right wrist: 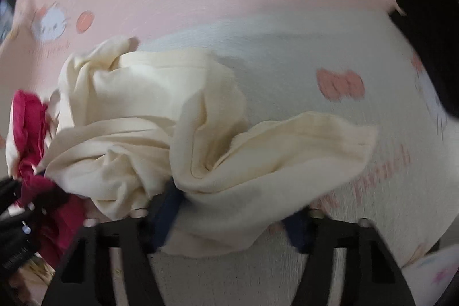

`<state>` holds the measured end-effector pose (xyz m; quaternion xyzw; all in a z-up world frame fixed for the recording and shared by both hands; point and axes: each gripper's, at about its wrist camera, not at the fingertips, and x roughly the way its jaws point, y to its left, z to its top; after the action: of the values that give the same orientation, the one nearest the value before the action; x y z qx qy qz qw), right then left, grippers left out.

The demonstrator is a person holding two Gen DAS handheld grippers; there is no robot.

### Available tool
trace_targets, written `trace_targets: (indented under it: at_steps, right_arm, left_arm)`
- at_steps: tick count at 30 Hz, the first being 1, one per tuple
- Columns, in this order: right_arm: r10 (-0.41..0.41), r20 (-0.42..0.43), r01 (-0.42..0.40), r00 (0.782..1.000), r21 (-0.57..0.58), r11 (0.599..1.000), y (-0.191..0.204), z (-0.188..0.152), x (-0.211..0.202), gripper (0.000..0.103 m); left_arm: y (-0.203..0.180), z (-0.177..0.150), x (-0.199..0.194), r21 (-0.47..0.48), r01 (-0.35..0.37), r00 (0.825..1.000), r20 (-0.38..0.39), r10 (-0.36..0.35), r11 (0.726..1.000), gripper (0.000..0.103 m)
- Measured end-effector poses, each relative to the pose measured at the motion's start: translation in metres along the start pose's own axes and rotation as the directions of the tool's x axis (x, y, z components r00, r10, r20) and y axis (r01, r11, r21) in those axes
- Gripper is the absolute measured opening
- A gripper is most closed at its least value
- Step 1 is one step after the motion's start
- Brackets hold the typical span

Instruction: Fold clothes

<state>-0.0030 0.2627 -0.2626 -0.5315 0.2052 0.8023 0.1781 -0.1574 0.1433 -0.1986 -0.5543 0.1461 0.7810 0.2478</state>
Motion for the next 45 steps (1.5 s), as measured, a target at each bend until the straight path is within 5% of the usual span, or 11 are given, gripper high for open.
trace_targets:
  at_steps: [3,13,19,27,28,31,35,41,45]
  right_arm:
    - [-0.016,0.003,0.016,1.0,-0.074,0.997,0.01,0.004,-0.004,0.026]
    - [-0.141,0.152,0.173,0.978,-0.227,0.958,0.009,0.045,-0.033,0.023]
    - [-0.182,0.233,0.249,0.955,-0.303,0.92,0.012,0.076,-0.042,0.022]
    - [-0.266,0.29,0.343,0.919,-0.258,0.903,-0.005,0.113,-0.048,0.021]
    - [-0.262,0.298,0.34,0.918,-0.253,0.906,-0.01,0.118,-0.05,0.021]
    - [-0.282,0.305,0.362,0.909,-0.246,0.899,-0.023,0.133,-0.048,0.021]
    - [-0.275,0.282,0.345,0.919,-0.237,0.908,-0.041,0.146,-0.039,0.021]
    - [-0.266,0.249,0.323,0.931,-0.227,0.919,-0.056,0.156,-0.012,0.021]
    - [-0.204,0.194,0.242,0.96,-0.198,0.95,-0.071,0.166,0.011,0.021]
  left_arm:
    - [0.007,0.003,-0.001,-0.056,0.039,0.999,0.0,-0.039,0.998,0.027]
    - [0.001,0.01,-0.01,-0.114,0.141,0.99,0.029,-0.139,0.983,0.025]
    - [-0.023,0.035,-0.013,-0.118,0.276,0.961,0.065,-0.27,0.954,0.017]
    - [-0.037,0.079,-0.004,-0.113,0.25,0.967,0.075,-0.243,0.962,0.018]
    - [-0.034,0.085,-0.002,-0.122,0.24,0.97,0.074,-0.232,0.963,0.023]
    - [-0.03,0.101,0.005,-0.135,0.174,0.984,0.062,-0.166,0.976,0.078]
    - [-0.017,0.118,0.007,-0.134,0.143,0.988,0.07,-0.134,0.981,0.08]
    - [0.001,0.139,0.022,-0.11,0.087,0.995,-0.041,-0.092,0.99,0.08]
    - [0.011,0.154,0.04,-0.066,0.006,0.995,-0.101,-0.013,0.998,0.08]
